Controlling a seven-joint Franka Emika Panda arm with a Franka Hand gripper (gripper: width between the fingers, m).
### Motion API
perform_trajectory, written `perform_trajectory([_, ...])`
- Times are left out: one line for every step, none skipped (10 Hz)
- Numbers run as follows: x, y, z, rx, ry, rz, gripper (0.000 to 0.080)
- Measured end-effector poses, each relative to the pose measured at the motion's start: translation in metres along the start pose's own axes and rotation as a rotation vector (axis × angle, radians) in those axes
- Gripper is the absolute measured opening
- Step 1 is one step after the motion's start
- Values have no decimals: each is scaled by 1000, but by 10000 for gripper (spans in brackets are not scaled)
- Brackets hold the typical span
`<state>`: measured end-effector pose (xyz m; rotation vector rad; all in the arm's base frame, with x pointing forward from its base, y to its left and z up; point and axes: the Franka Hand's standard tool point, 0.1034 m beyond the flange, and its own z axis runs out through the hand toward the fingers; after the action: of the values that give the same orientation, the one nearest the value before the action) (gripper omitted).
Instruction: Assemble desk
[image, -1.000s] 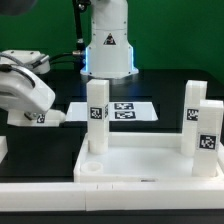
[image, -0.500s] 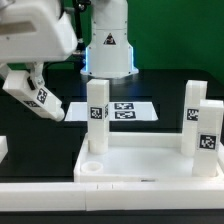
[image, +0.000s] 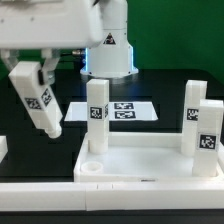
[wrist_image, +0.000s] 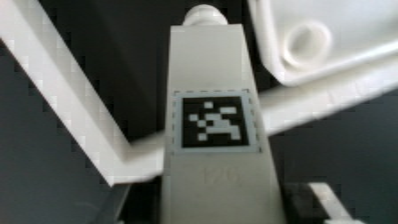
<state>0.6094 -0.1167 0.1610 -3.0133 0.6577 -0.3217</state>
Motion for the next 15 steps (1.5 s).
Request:
perform_trajectory([1,-28,-11,13,58,9,284])
perform_trajectory([1,-44,-16,21,160,3,284])
perform_trajectory([-2,-35,-10,6,235,-8,284])
perform_trajectory([-3,-33,-9,1,257,-9,284])
perform_trajectory([-3,-34,-9,1,264,-12,284])
perform_trajectory([-3,-38,-8,2,276,-11,284])
perform_trajectory([-11,-51,-3,2,323,-24,284])
perform_trajectory([-21,-64,5,1,325,-41,284])
perform_trajectory([-20,-63,7,-2,334,-35,284])
perform_trajectory([-20,-62,7,-3,335,-34,284])
perform_trajectory([-20,-62,8,-3,334,-35,284])
perform_trajectory([-20,-61,9,-6,335,-37,284])
perform_trajectory([-23,-59,16,-16,333,-41,284])
perform_trajectory([-22,-58,19,-21,331,-47,284])
perform_trajectory([-22,-59,23,-25,328,-51,284])
